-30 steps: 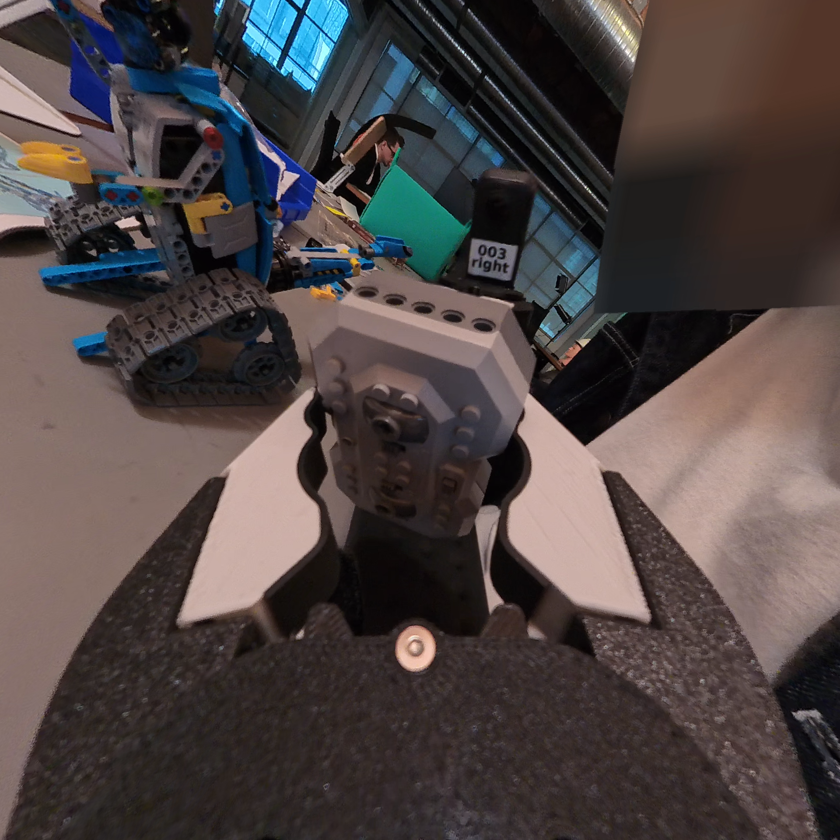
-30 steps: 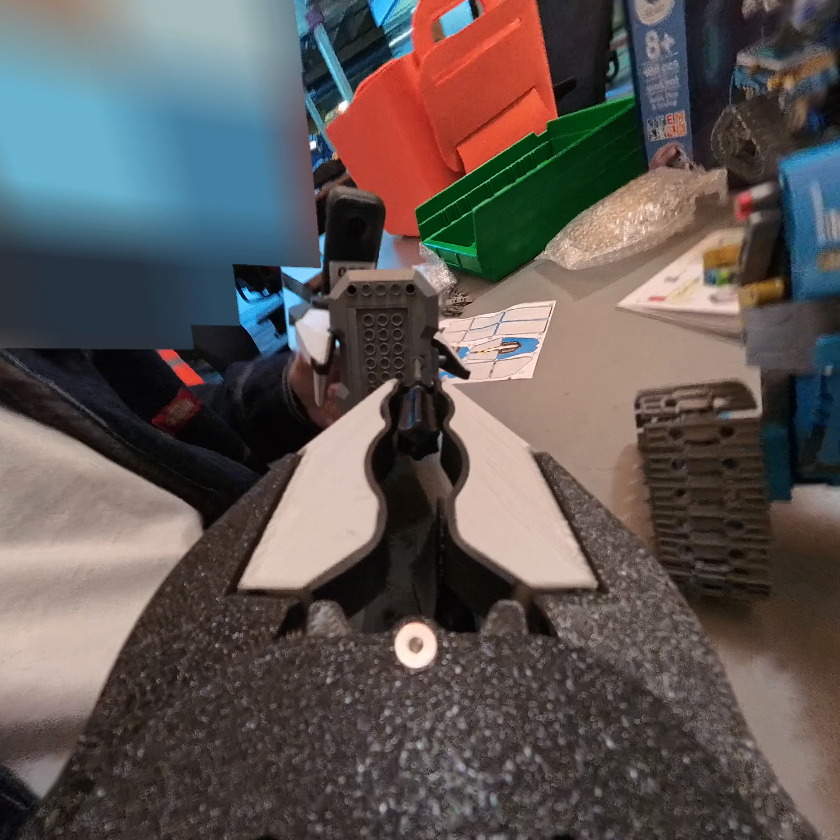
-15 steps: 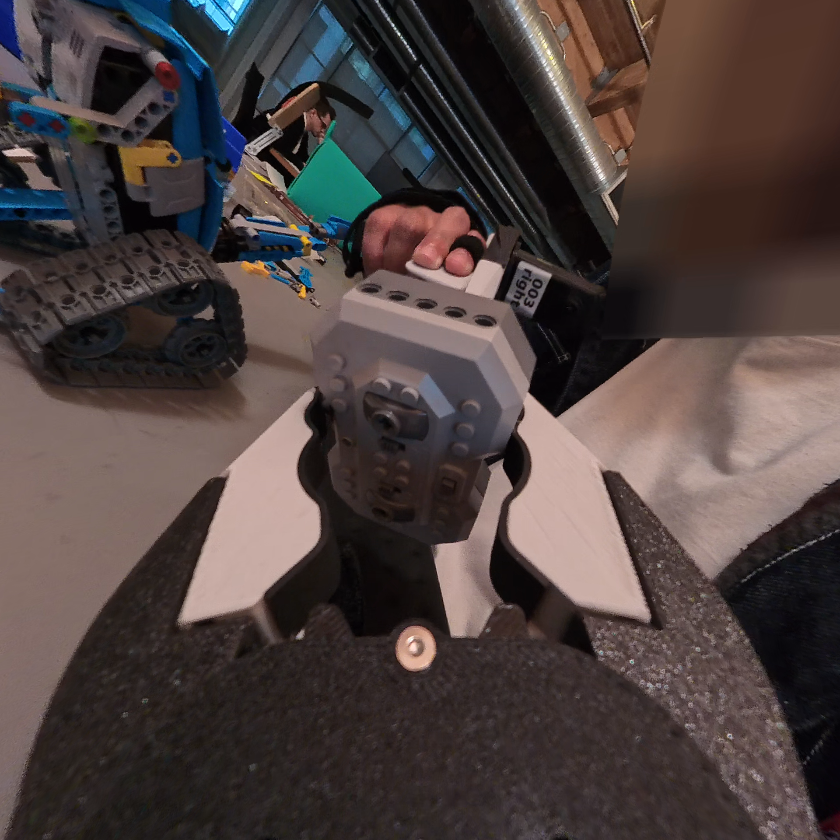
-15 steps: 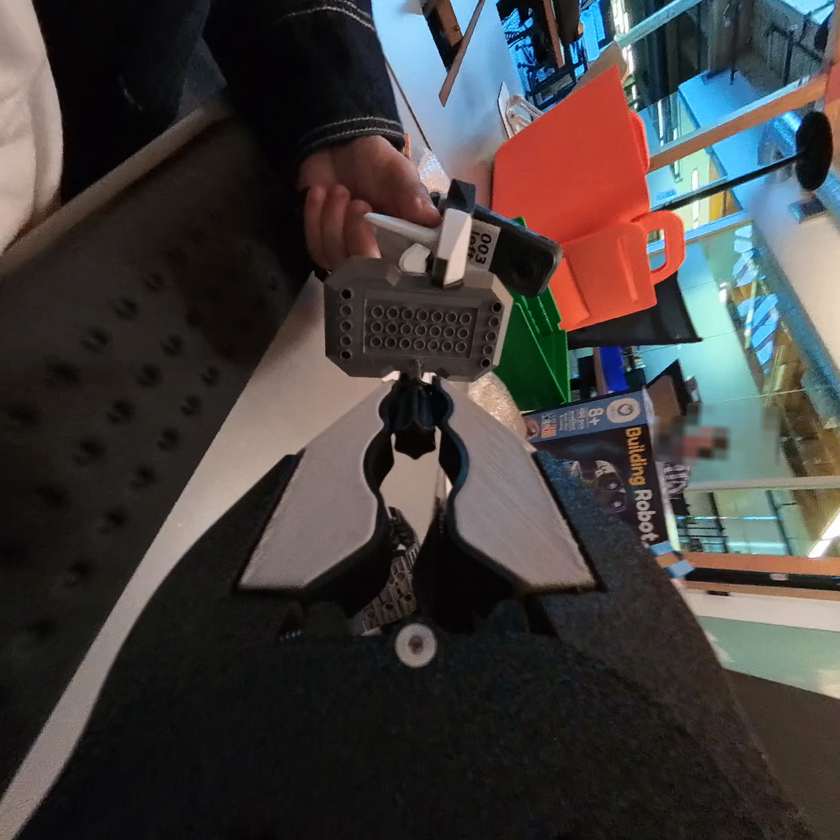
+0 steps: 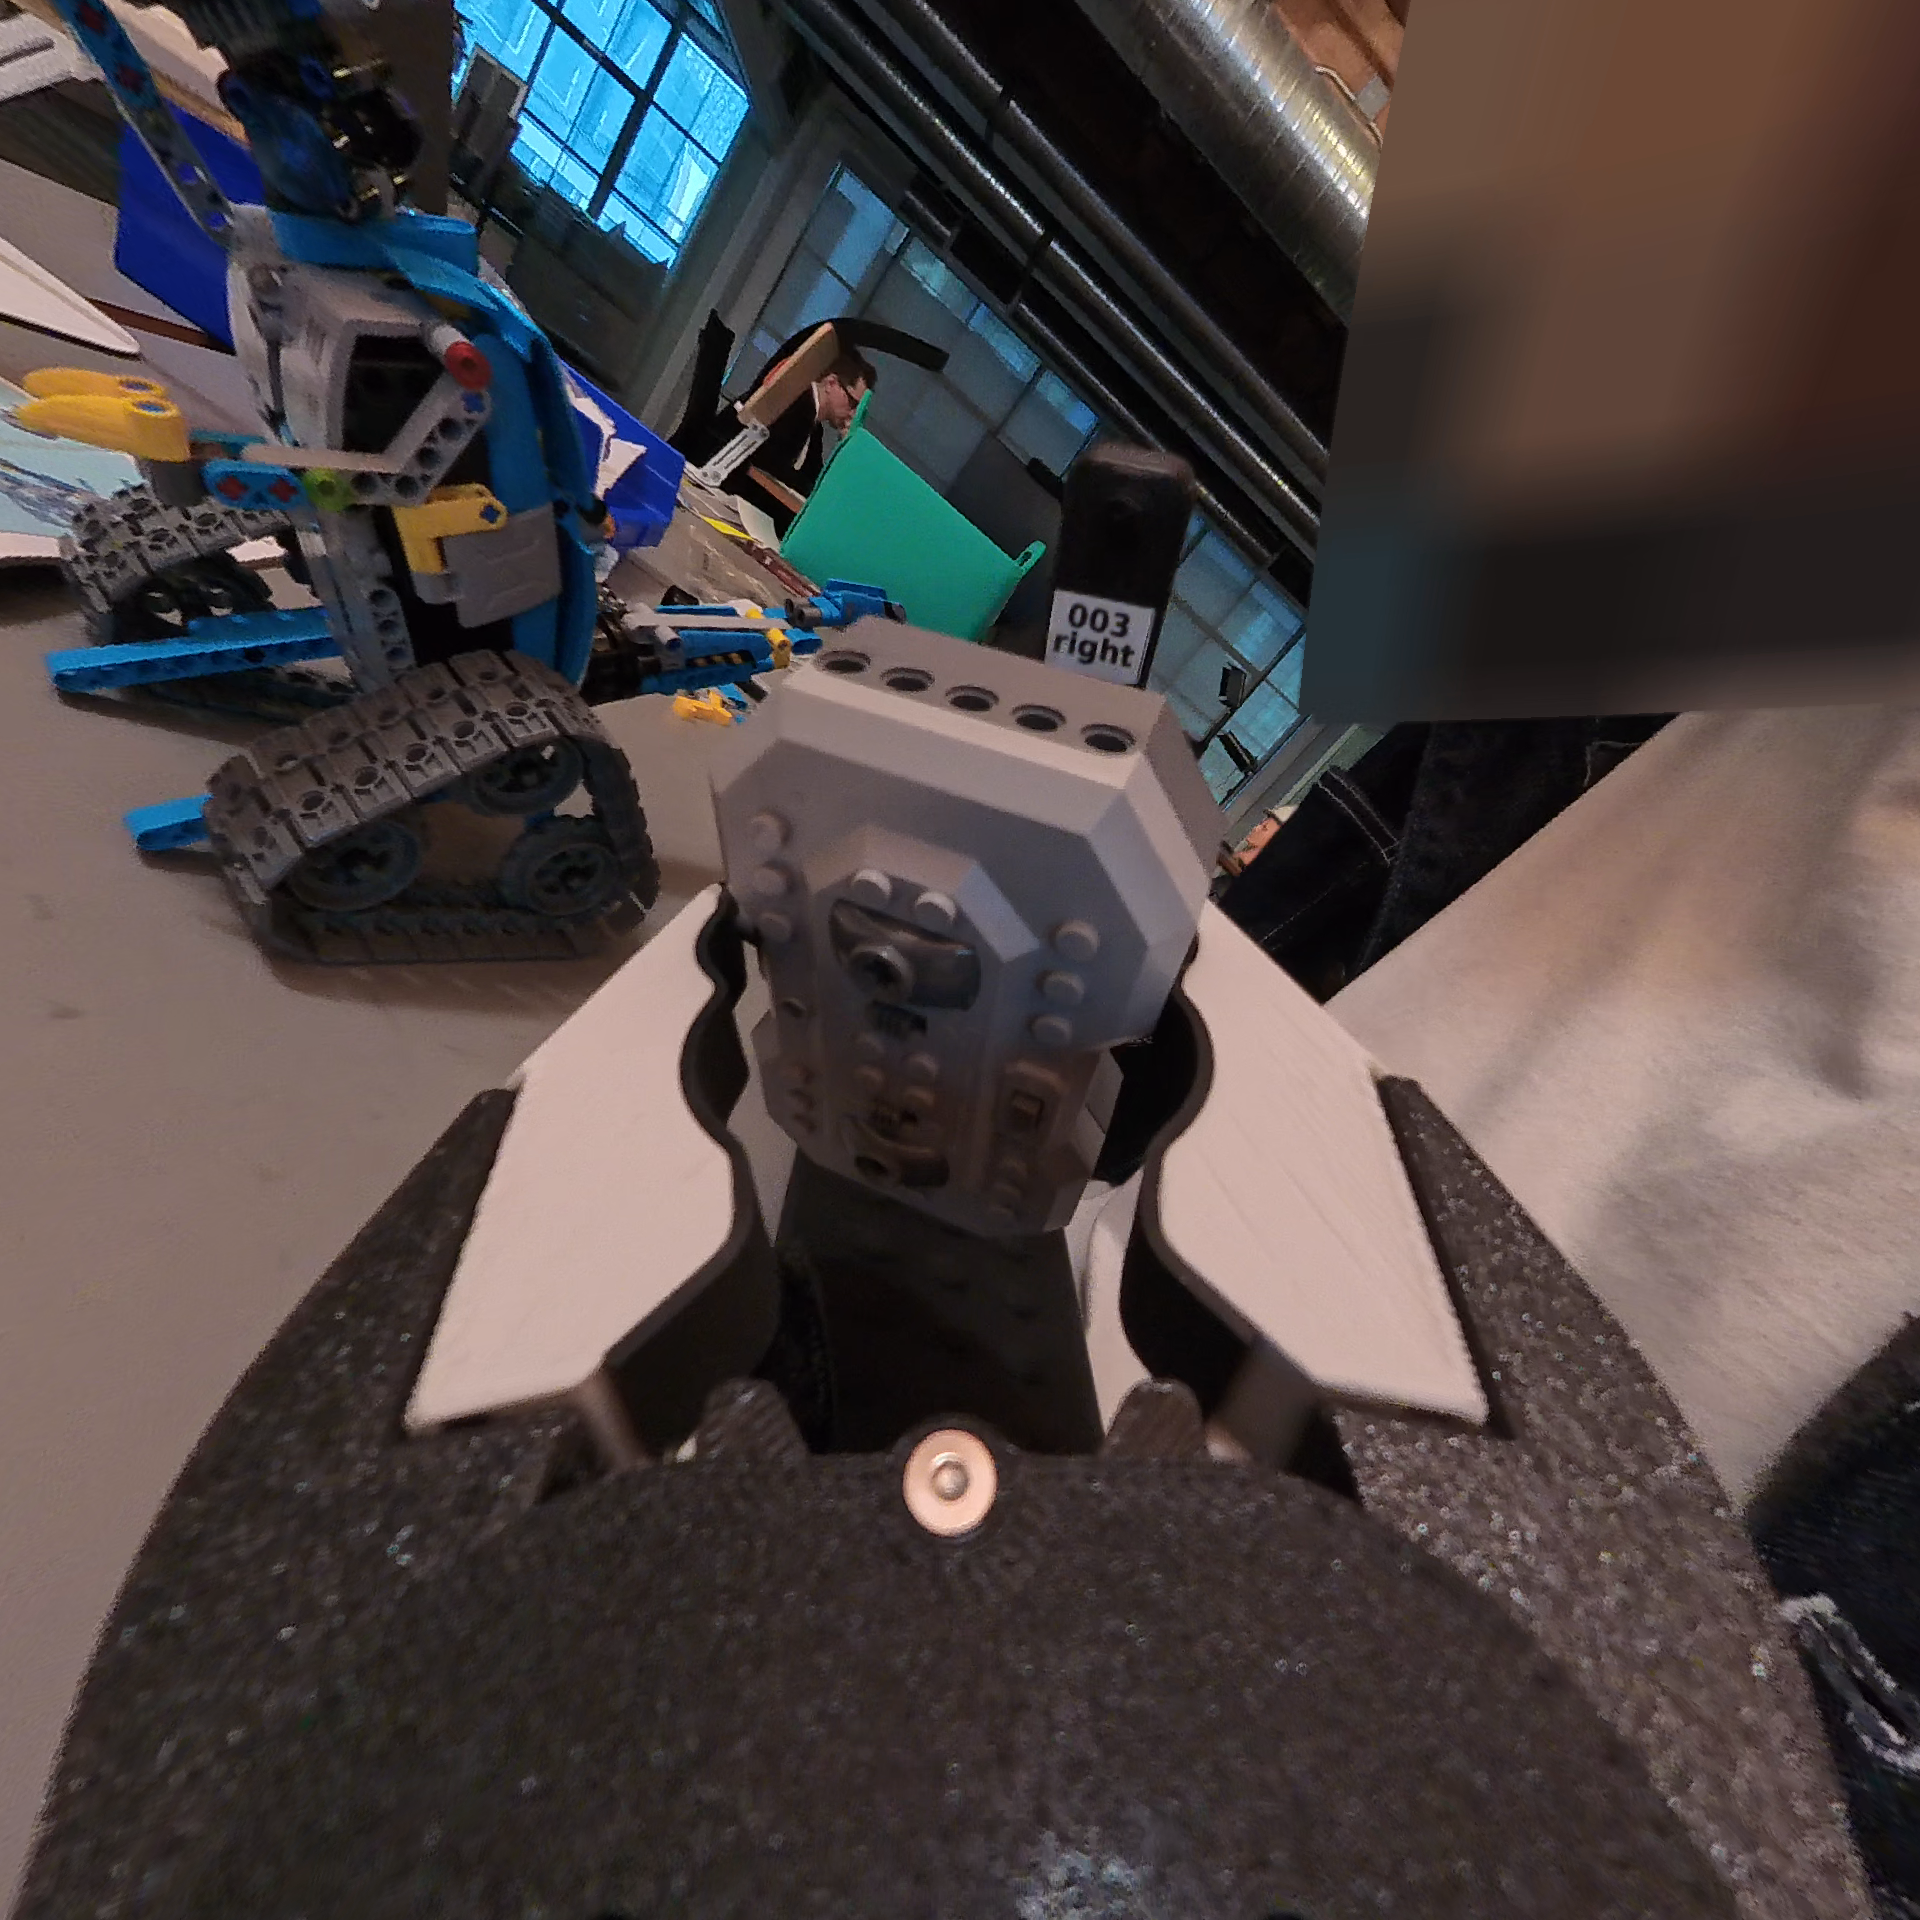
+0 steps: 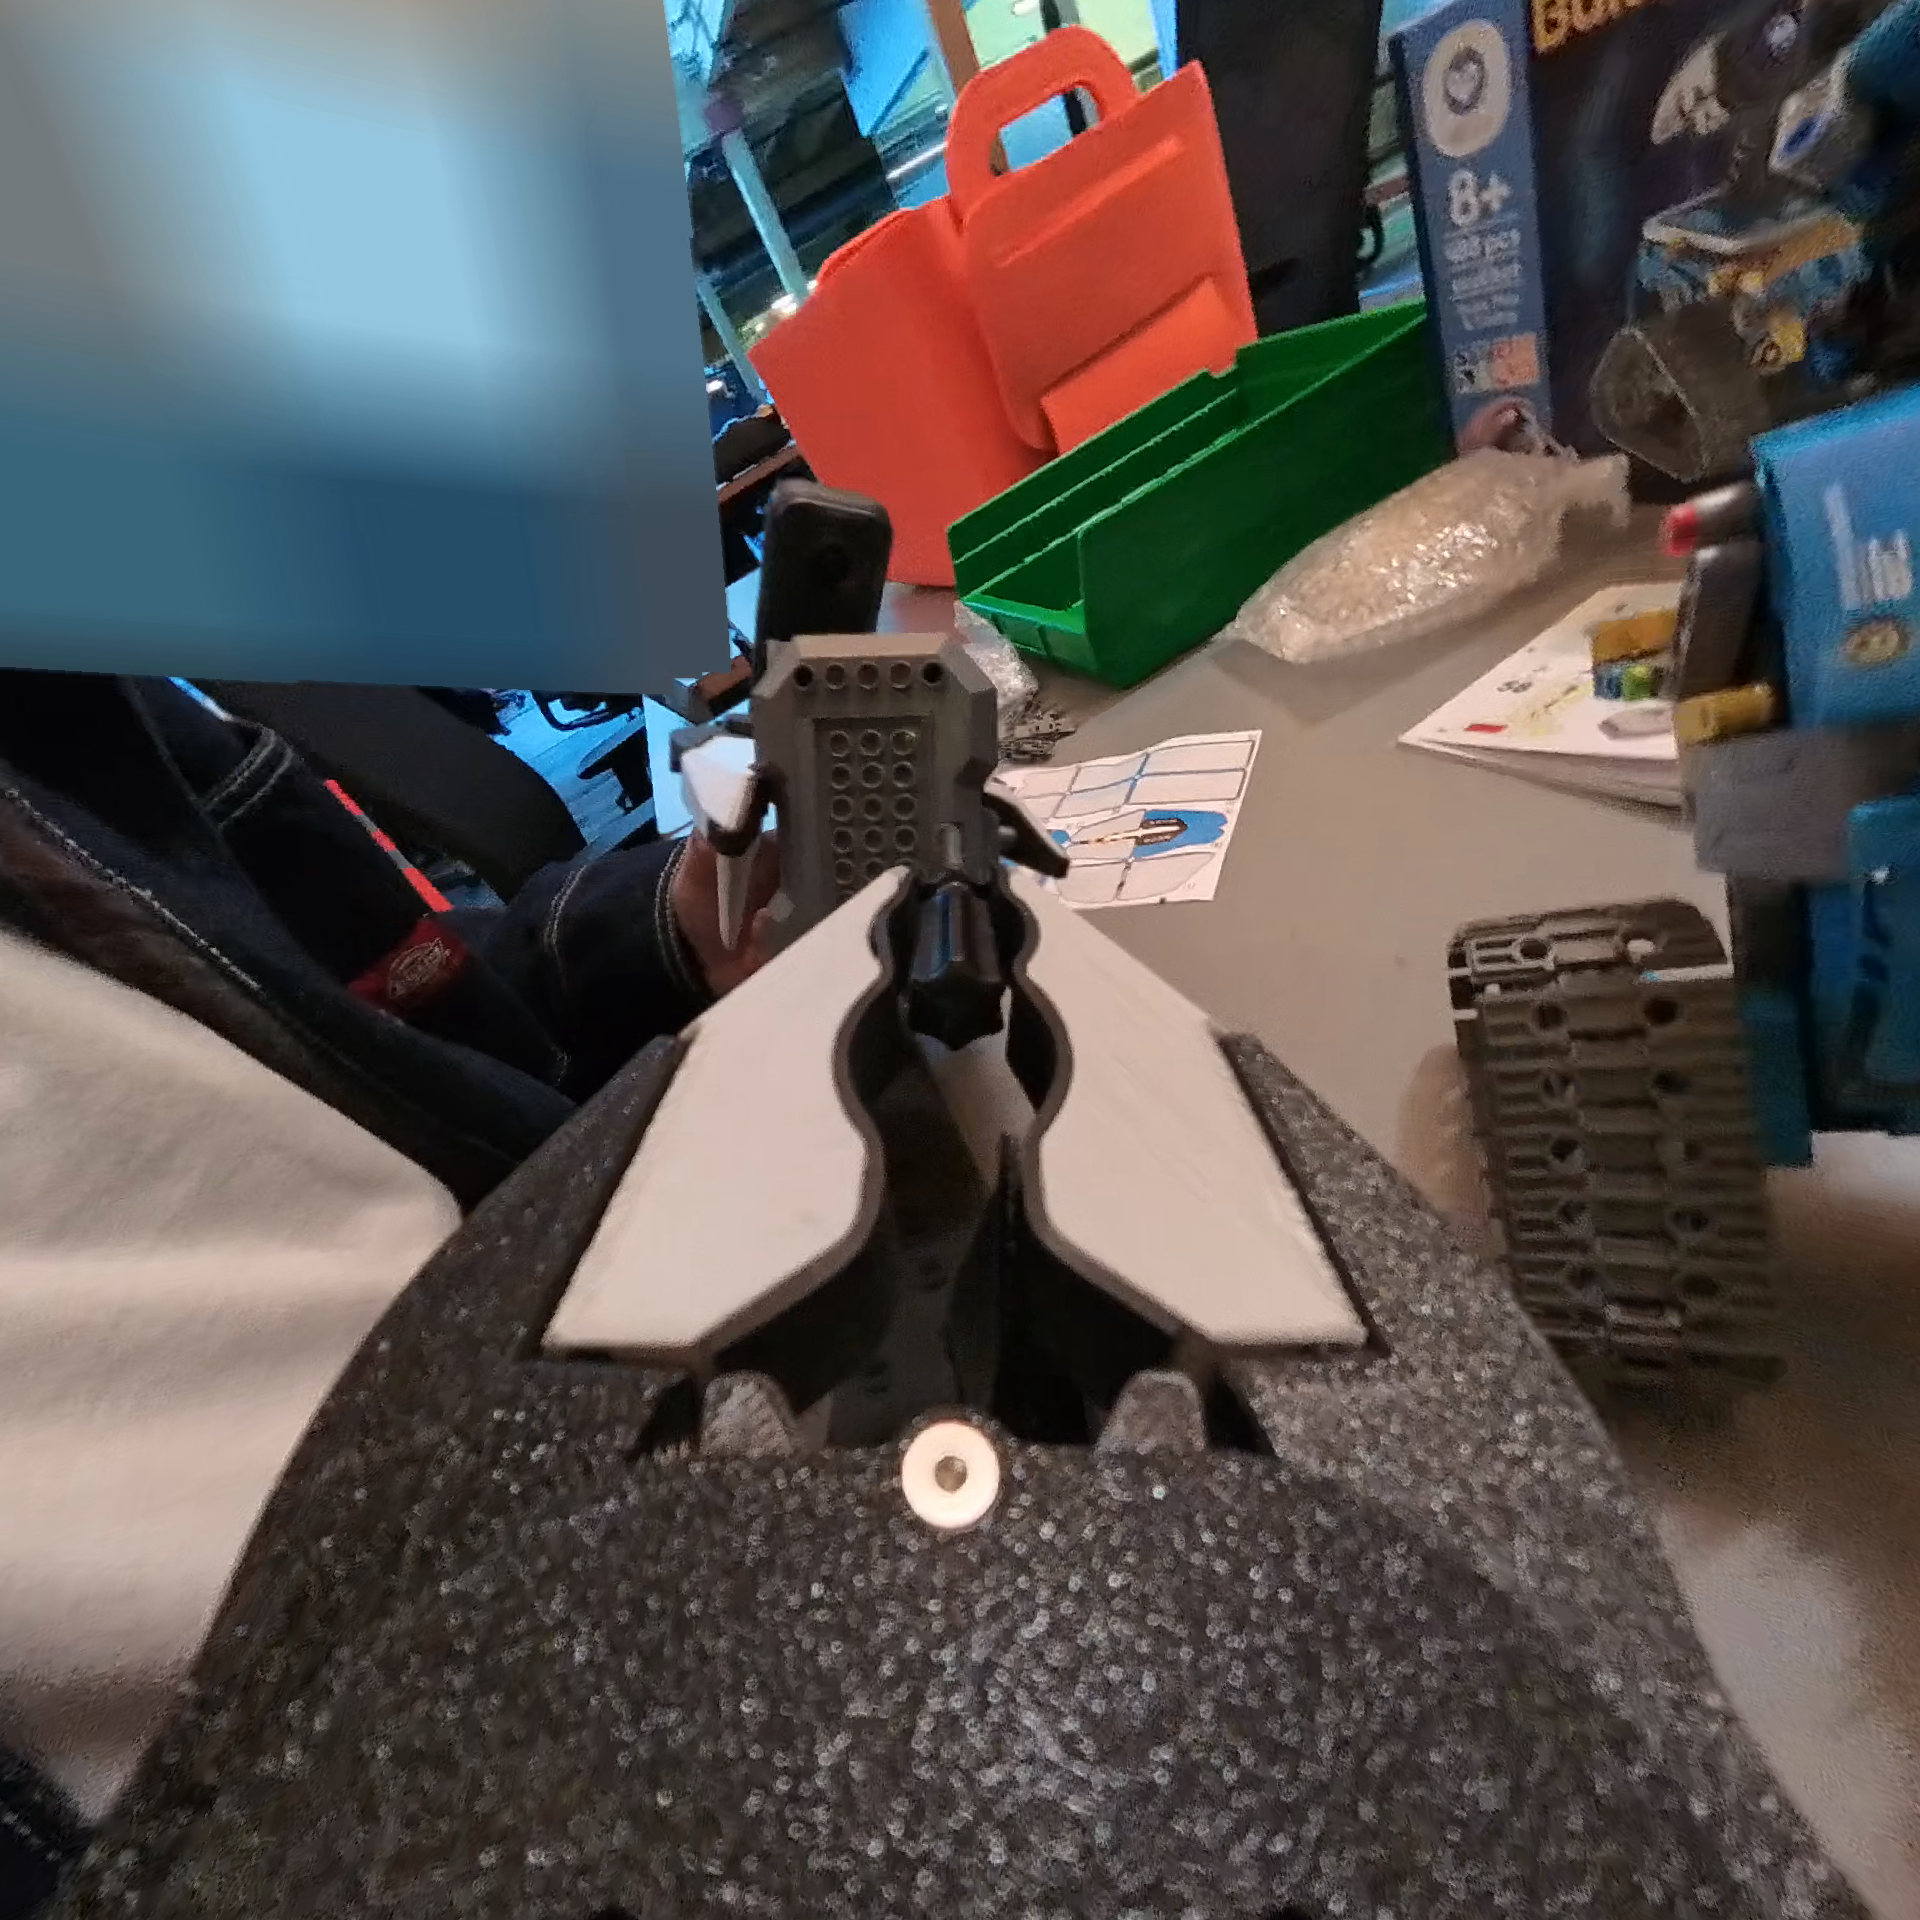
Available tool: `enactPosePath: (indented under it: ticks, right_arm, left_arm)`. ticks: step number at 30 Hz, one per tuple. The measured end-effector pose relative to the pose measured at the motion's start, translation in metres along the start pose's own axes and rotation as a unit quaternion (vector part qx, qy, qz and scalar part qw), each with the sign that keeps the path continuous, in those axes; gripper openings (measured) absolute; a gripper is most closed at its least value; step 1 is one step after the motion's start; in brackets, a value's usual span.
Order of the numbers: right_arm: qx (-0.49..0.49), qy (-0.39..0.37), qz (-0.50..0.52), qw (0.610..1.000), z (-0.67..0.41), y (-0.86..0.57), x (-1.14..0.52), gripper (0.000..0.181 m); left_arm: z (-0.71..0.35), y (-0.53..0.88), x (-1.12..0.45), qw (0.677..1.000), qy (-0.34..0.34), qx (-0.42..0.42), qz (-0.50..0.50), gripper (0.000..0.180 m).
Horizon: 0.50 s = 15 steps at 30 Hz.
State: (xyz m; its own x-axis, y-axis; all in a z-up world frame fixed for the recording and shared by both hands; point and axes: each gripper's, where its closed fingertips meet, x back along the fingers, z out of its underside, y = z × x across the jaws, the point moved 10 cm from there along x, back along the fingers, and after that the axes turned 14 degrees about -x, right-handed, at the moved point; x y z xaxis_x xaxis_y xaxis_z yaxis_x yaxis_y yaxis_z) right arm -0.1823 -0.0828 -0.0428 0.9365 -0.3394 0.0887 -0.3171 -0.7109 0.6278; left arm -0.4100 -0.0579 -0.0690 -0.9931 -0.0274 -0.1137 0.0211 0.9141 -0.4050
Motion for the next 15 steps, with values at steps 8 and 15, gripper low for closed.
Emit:
enactPosePath:
  ticks: [8,15]
  right_arm:
    - [-0.010,0.009,-0.002,1.000,0.0014,0.0000,0.0003,0.013]
    - [0.100,0.034,0.012,0.994,0.0005,0.0064,-0.0025,0.012]
  left_arm:
    - [0.0004,-0.0014,-0.0003,1.000,0.003,-0.006,-0.001,0.077]
    - [0.0012,0.0002,0.0006,1.000,0.009,0.011,0.005,0.077]
